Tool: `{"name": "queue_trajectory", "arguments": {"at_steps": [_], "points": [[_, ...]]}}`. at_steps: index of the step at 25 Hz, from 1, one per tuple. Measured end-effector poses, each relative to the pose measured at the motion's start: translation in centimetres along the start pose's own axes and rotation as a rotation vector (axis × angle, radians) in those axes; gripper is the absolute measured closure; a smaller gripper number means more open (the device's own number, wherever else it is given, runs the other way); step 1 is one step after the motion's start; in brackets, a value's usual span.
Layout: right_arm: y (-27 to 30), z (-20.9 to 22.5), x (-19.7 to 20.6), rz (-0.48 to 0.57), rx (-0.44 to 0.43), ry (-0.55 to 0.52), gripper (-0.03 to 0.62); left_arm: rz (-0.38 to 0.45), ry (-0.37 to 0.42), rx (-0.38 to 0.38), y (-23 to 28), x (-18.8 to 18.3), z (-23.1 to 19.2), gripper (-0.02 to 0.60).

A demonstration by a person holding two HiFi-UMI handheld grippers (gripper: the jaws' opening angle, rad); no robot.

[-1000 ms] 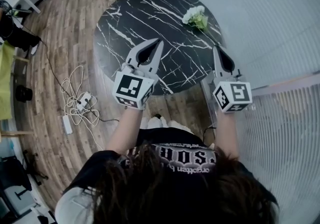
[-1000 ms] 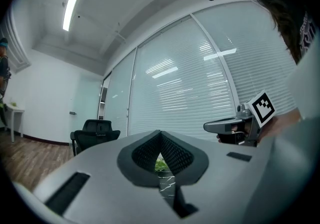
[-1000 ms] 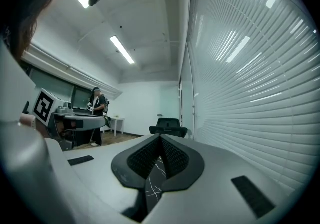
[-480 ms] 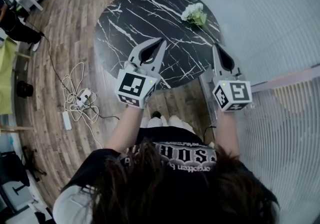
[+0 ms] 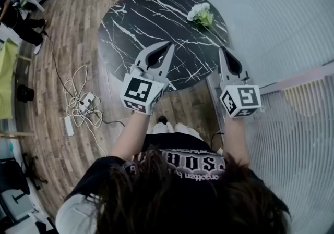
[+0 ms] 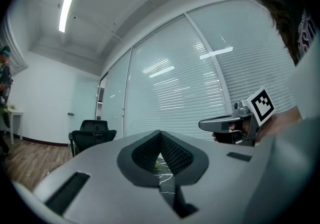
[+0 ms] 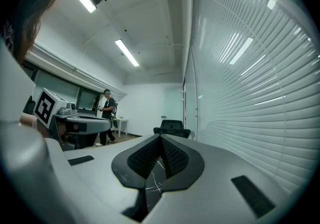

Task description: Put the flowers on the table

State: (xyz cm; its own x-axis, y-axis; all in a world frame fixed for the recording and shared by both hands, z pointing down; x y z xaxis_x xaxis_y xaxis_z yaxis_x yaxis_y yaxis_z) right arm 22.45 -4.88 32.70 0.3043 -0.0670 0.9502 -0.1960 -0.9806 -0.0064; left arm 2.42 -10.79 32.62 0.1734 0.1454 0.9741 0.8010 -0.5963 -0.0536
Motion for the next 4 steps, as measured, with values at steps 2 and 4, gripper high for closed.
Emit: {"name": "queue_trajectory", "arguments": {"at_steps": [2,4], "points": [[-0.2,-0.03,-0.15,0.001,0.001,-0.003,0.565,0.003,-0.001,-0.005,-0.2,-0.08,0.0,0.58],[-0.4,-0.09,-0.29,0.002,0.002,-0.005,0.565,0.006,-0.001,-0.01,-0.38,-0.15,0.0,0.58]]}}
Point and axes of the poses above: the fingertips, and each gripper's own axes: y forward along the fingers, z to its right, x out of its underside, the point moved 6 cm from there along -y, backward along the fingers, and after that the axes turned 15 degrees about -y, right-handed, at the moved point
